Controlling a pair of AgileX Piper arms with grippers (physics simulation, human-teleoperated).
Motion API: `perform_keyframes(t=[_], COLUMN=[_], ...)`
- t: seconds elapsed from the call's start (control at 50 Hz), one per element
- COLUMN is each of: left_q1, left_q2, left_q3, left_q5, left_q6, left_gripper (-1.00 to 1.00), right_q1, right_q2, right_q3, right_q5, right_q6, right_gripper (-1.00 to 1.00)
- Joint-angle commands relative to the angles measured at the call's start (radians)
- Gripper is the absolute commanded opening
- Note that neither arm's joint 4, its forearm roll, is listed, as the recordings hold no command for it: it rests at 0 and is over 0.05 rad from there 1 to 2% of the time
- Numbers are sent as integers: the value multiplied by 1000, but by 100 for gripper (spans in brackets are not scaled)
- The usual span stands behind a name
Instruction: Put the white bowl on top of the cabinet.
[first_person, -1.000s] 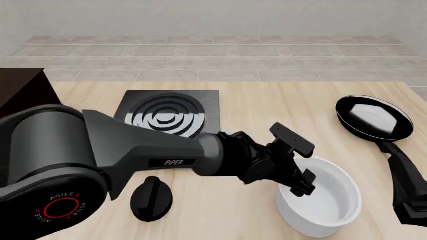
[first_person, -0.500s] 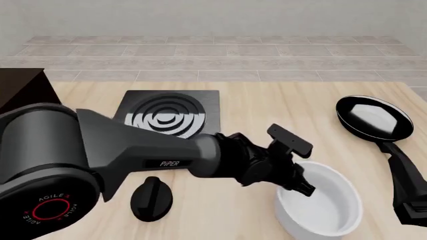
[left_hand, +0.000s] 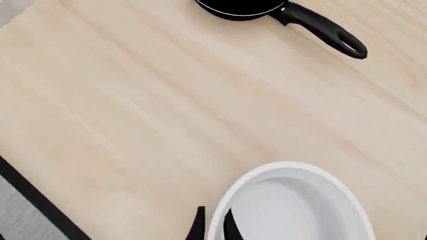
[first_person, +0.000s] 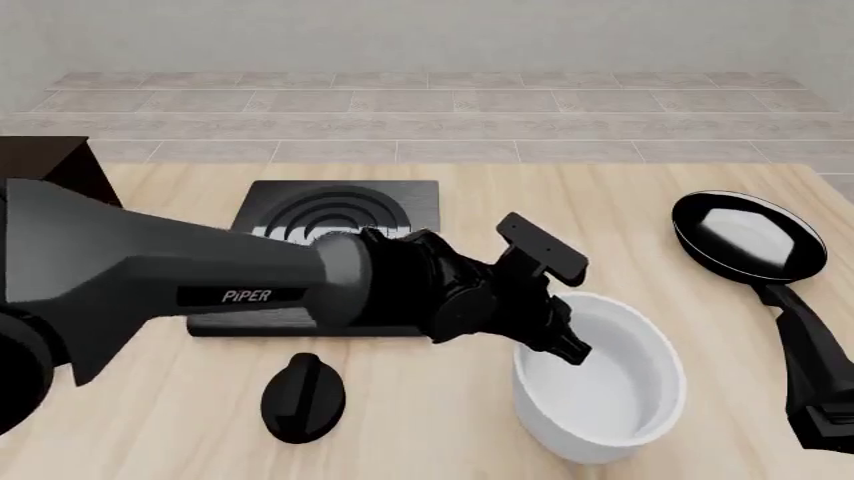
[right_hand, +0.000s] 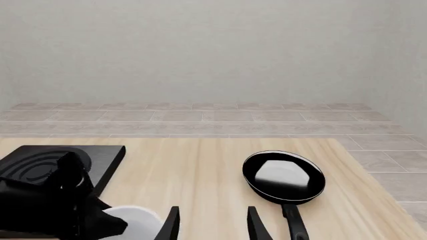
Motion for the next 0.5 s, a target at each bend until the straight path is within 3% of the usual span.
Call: perform_keyframes(t=[0.02,0.5], left_q1=[26,83], left_q2=[-68,-199], left_q3=[32,97], left_q5=[1,34], left_q6=[13,42], left_gripper=[-100,-100], right_q1=[0,0], right_q2=[0,0], right_q3=[0,0], right_q5=[0,0], right_q6=[0,0], right_gripper=[100,100])
